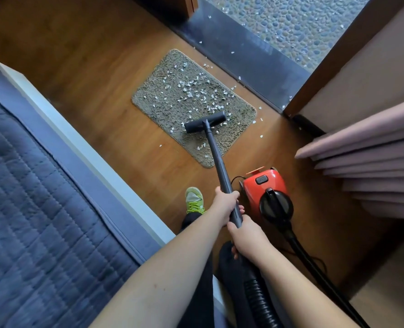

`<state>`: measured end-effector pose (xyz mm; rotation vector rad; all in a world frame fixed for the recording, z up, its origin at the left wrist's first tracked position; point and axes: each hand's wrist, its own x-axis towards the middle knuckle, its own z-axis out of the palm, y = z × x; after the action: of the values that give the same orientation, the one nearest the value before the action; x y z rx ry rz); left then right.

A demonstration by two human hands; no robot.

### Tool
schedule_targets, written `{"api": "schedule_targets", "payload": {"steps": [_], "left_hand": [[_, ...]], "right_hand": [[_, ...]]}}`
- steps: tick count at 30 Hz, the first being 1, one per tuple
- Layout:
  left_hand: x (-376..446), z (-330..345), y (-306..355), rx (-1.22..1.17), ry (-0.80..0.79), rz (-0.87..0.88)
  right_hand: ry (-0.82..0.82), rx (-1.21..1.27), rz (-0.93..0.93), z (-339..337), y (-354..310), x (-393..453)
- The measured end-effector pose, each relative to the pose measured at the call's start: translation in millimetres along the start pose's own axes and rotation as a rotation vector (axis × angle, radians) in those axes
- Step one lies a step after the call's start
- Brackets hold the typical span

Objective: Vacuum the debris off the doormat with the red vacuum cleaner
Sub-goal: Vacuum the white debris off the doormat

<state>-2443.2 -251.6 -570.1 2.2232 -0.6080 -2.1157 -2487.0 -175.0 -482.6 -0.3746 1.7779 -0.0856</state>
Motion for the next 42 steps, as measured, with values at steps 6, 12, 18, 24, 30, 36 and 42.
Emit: {"api": "schedule_targets", "payload": {"steps": [6, 12, 18, 24, 30, 36, 42], "left_hand": [[3, -9, 33, 0.055, 0.01, 0.041], [-2, -8, 41, 0.049, 0.033, 0.061], [-13, -1, 23, 0.075, 0.003, 0.026], [-40, 5, 7, 0.068, -0.01, 0.018], [-63, 10, -5, 0.1, -0.051, -0.055], [-77, 6, -11, 0.184, -0.053, -0.099], [-65, -13, 0, 0.26, -0.011, -0.121]], "right_hand": [[-0.053, 0.074, 0.009, -4, -33, 17], [-0.162, 0.198, 0.01, -19, -42, 4], [-0.168, 0.231, 0.03, -24, -20, -35], [-0.142, 0.135, 0.066, -25, 0, -73], [-0.063, -0.152, 0.016, -24, 16, -93], [-0.098, -0.251, 0.004, -35, 20, -104], [-0.13, -0.284, -0.027, -26, -4, -92]]}}
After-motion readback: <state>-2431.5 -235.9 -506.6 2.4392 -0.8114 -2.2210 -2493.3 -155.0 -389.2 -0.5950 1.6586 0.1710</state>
